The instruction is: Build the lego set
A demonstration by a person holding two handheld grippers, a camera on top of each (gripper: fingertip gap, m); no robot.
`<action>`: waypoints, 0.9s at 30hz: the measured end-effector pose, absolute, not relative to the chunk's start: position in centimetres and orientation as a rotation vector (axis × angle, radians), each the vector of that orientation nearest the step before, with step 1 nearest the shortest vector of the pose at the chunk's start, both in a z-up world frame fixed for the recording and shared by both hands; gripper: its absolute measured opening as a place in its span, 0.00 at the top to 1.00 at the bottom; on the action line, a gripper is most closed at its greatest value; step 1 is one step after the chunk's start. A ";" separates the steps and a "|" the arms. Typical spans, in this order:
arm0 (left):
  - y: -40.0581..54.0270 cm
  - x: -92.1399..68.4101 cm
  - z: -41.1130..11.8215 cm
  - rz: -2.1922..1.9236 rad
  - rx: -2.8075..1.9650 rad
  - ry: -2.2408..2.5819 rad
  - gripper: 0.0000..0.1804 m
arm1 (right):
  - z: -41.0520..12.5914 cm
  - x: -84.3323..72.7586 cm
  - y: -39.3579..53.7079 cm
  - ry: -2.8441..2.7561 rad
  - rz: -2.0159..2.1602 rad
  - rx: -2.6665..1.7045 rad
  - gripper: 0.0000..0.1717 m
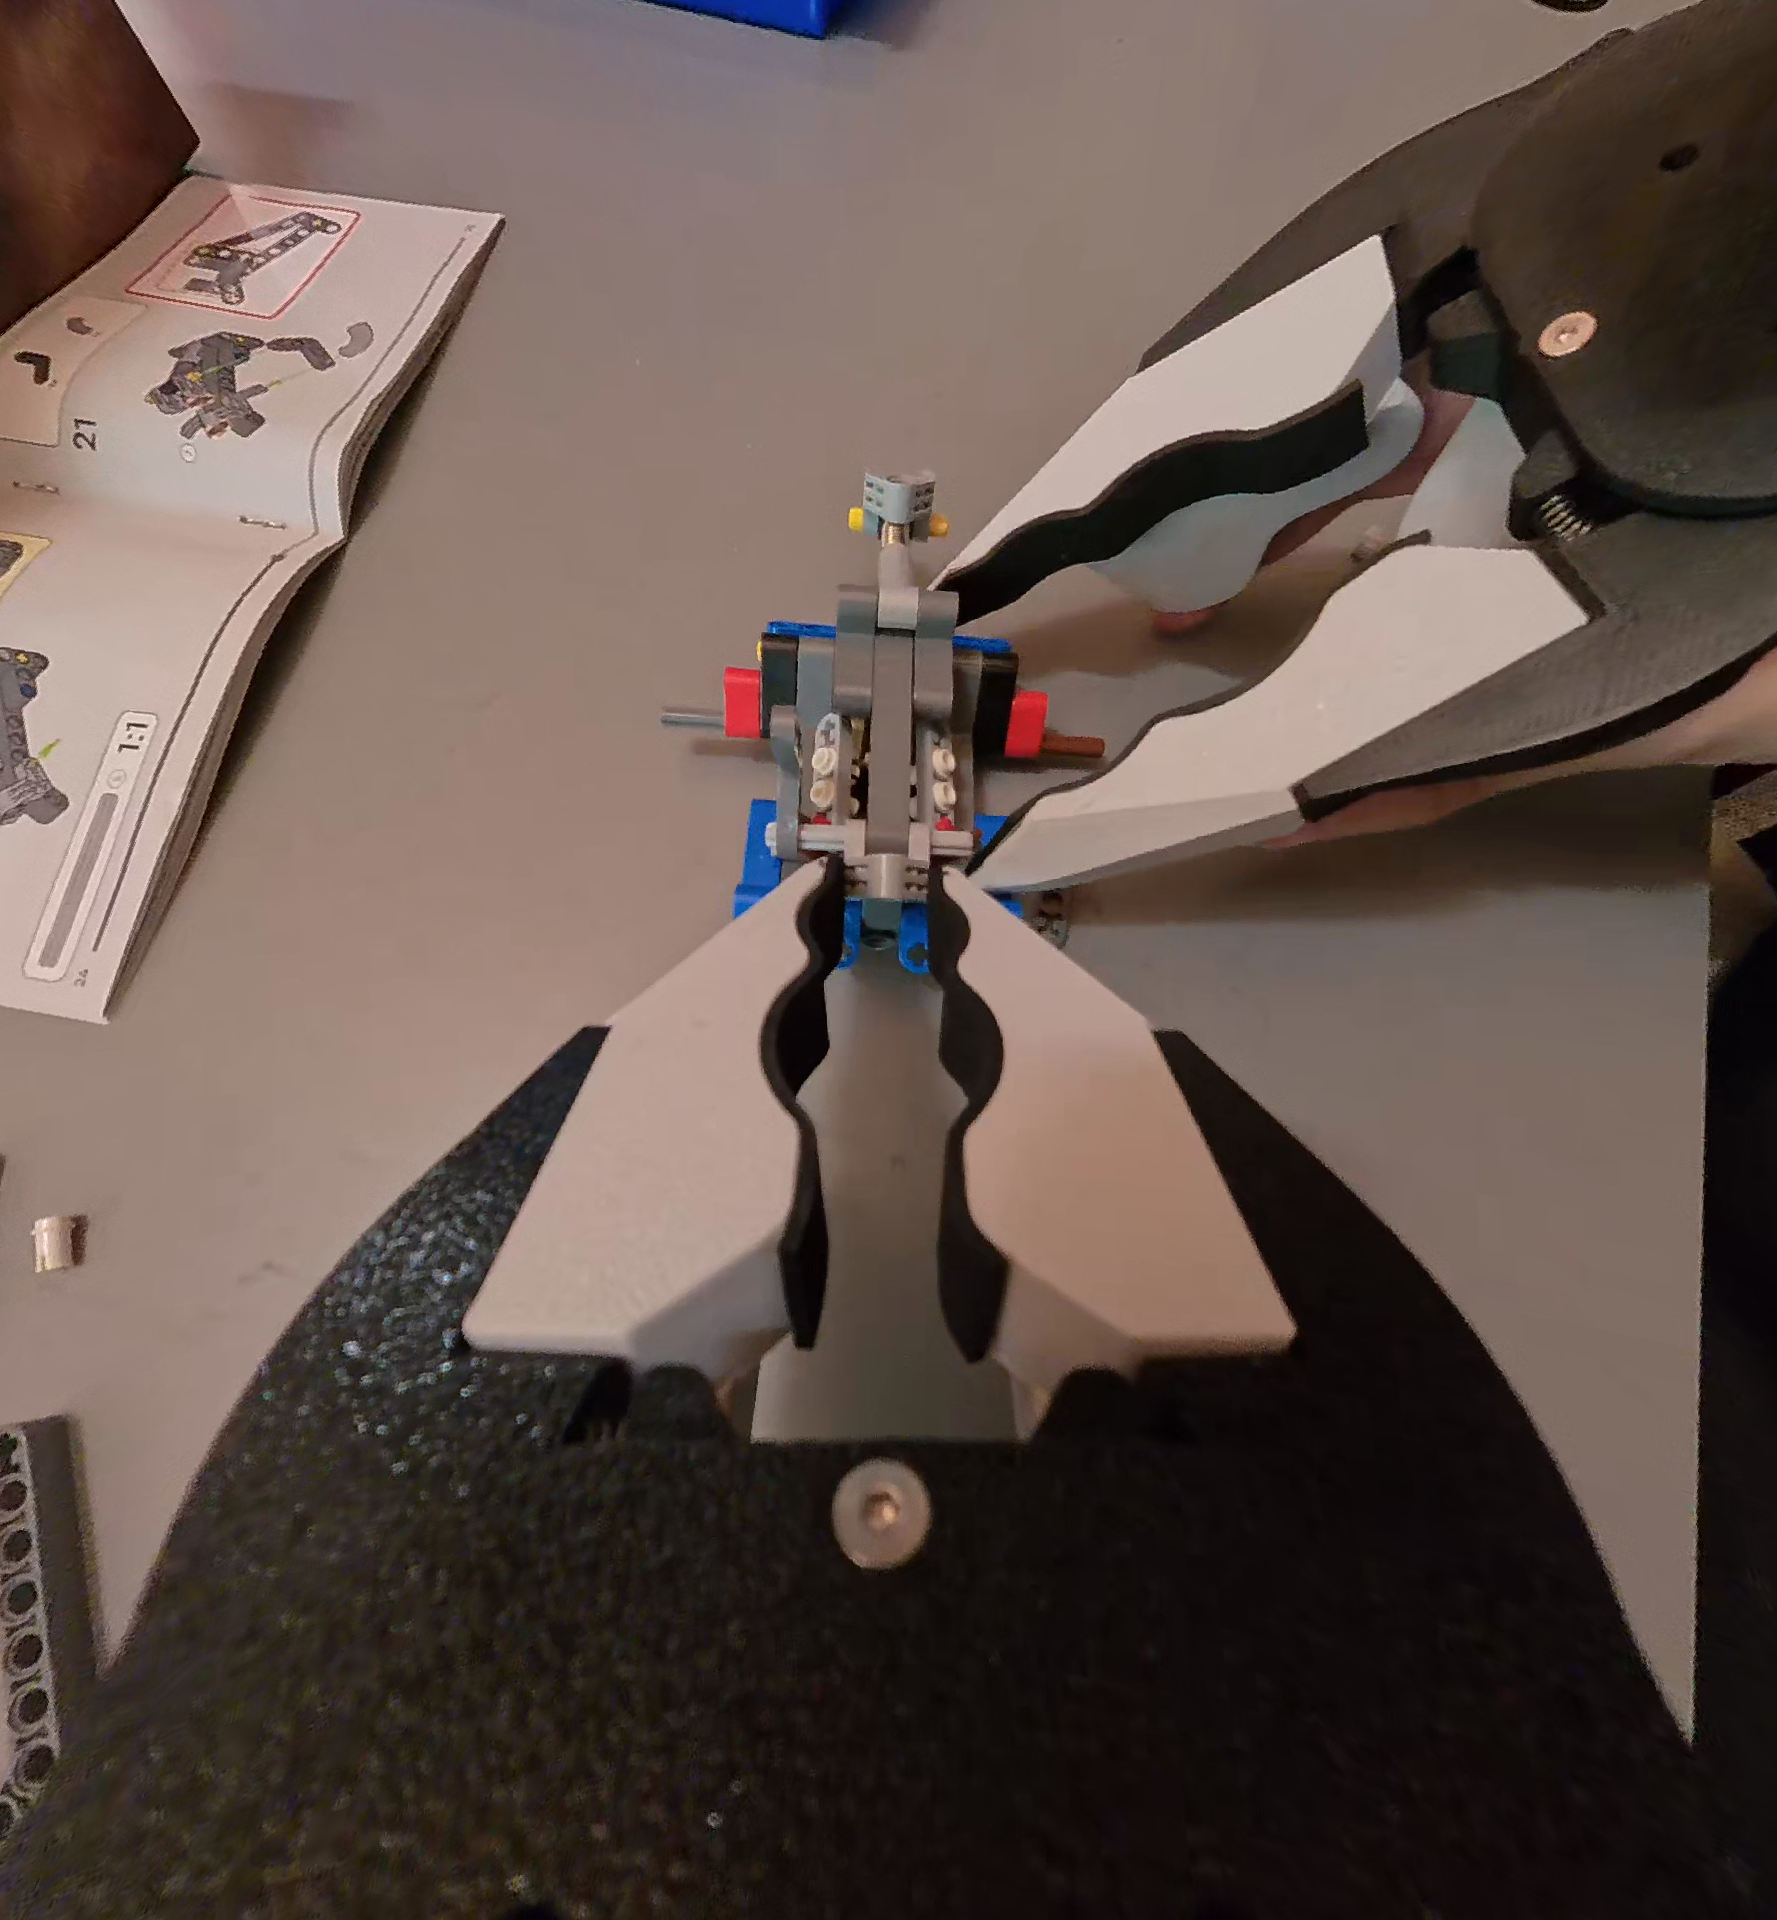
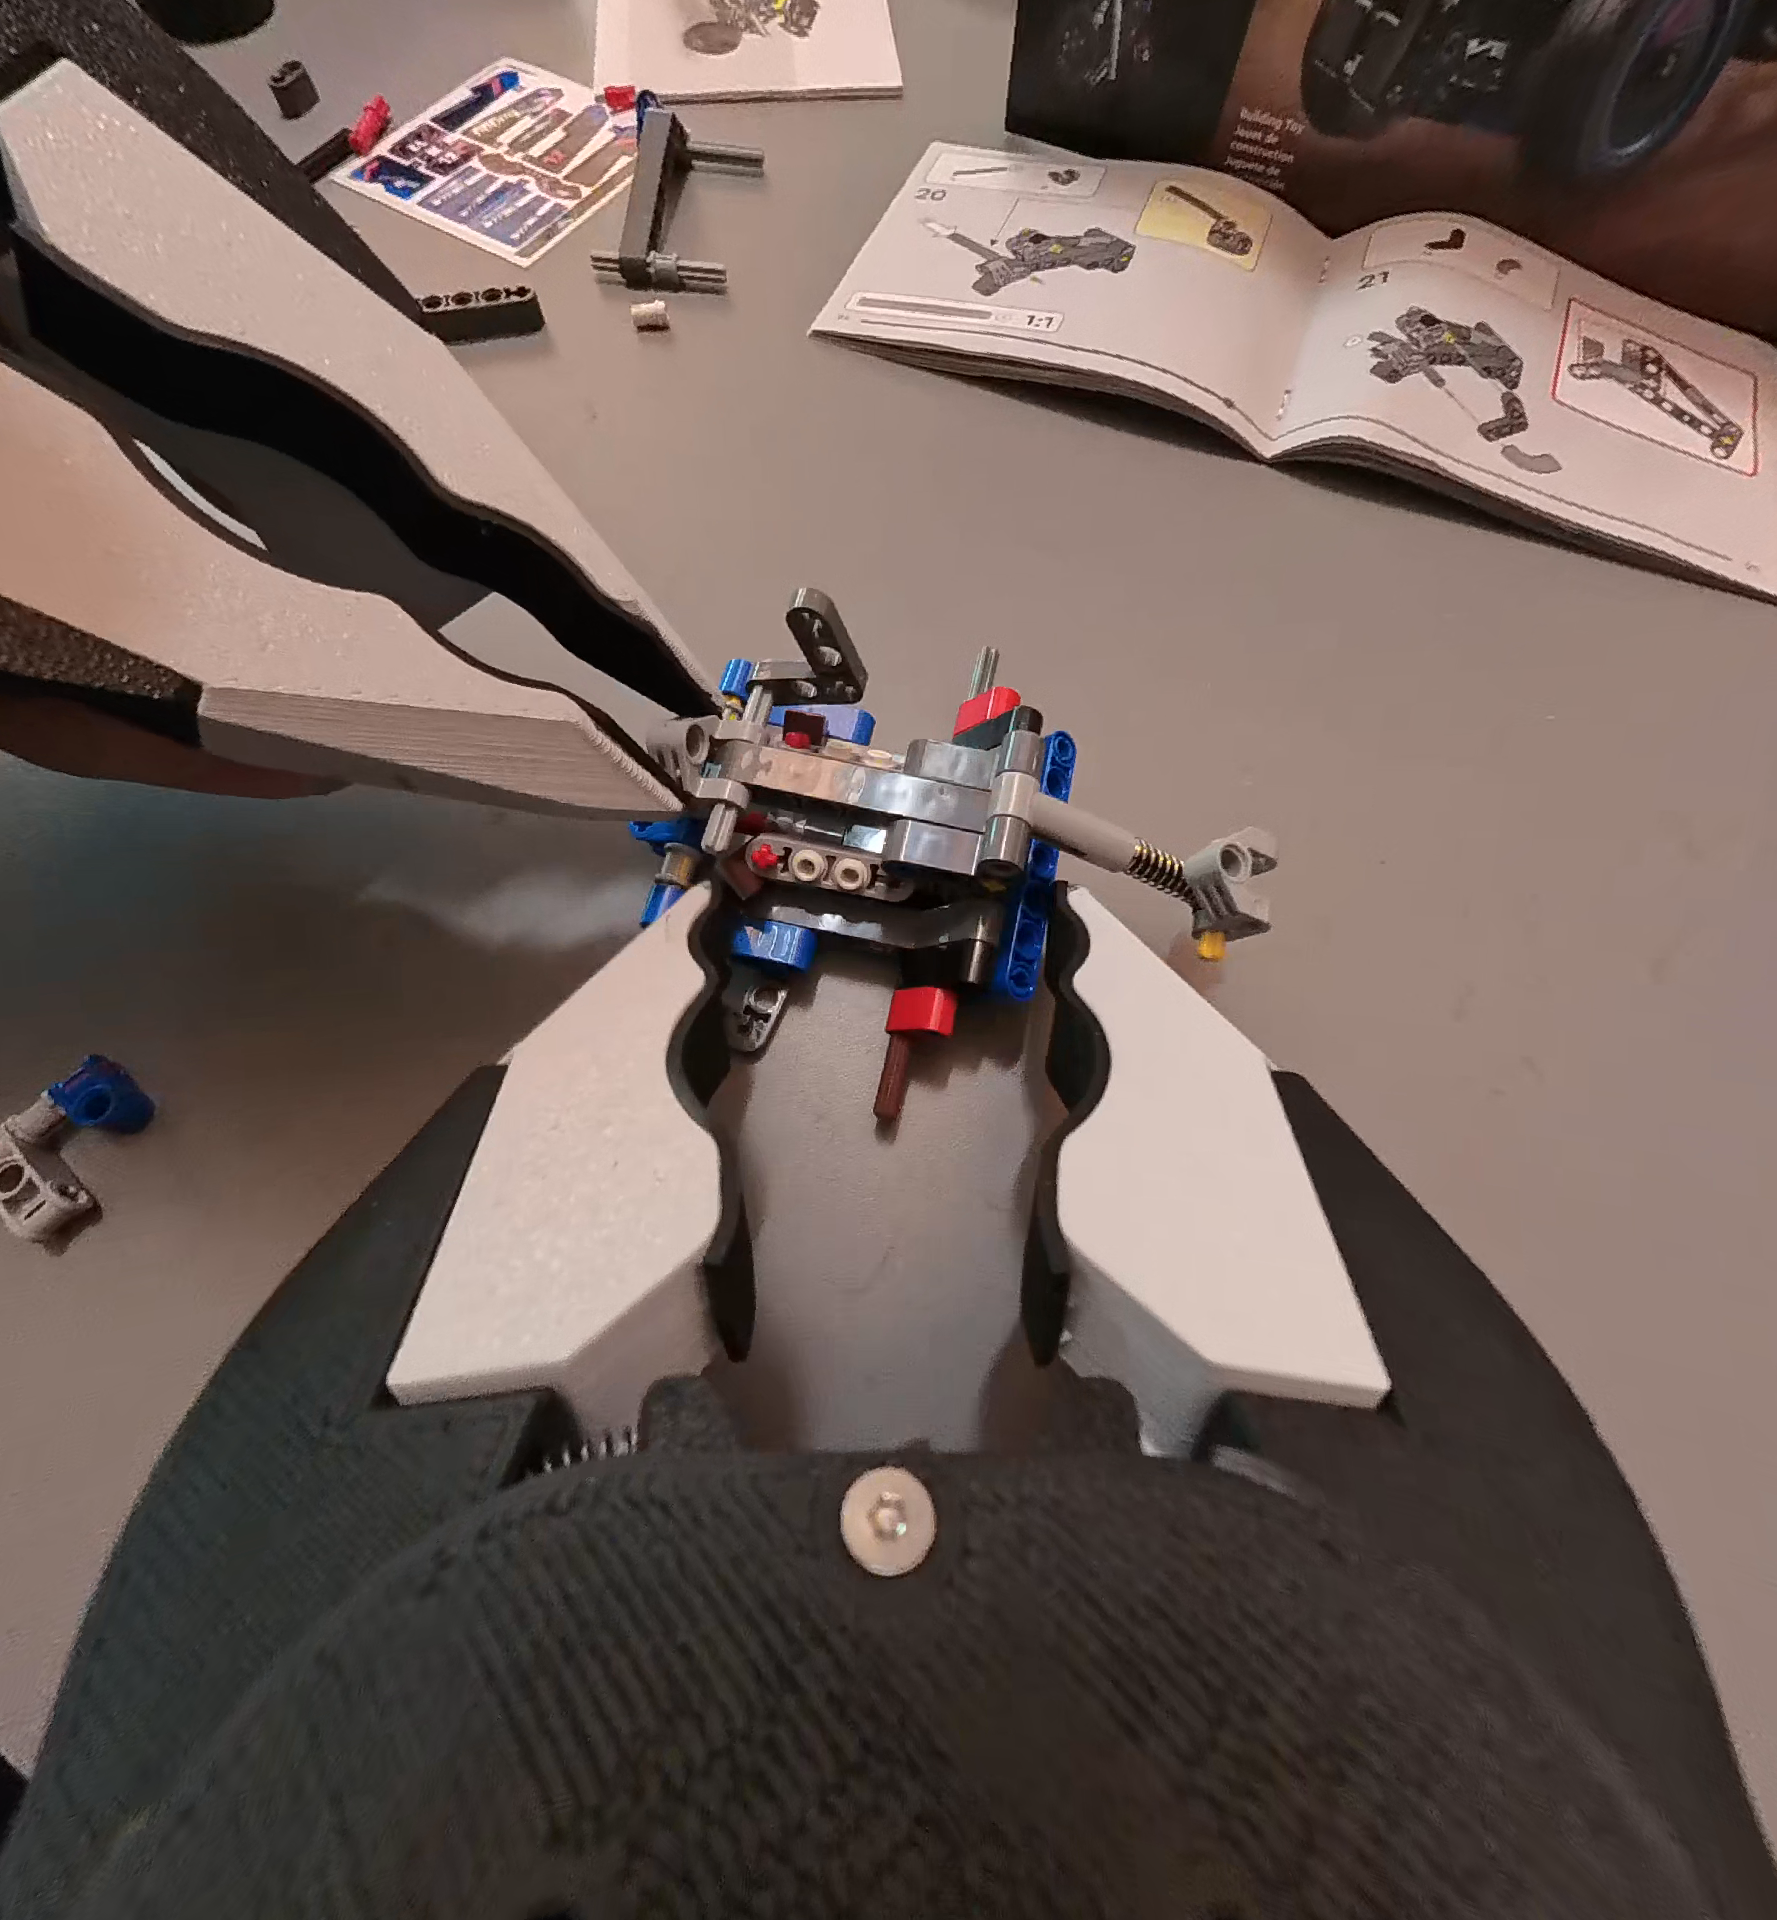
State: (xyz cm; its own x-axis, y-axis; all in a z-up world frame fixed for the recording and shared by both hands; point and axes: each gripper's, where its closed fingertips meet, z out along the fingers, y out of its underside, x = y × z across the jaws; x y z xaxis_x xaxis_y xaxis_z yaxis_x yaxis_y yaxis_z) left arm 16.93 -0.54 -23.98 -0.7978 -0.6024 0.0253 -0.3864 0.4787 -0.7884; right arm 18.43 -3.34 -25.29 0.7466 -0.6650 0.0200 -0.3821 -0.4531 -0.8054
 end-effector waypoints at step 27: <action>-0.3 16.9 -23.9 -1.235 -0.846 2.495 0.93 | -25.2 18.4 -3.2 0.742 -0.418 -2.101 0.68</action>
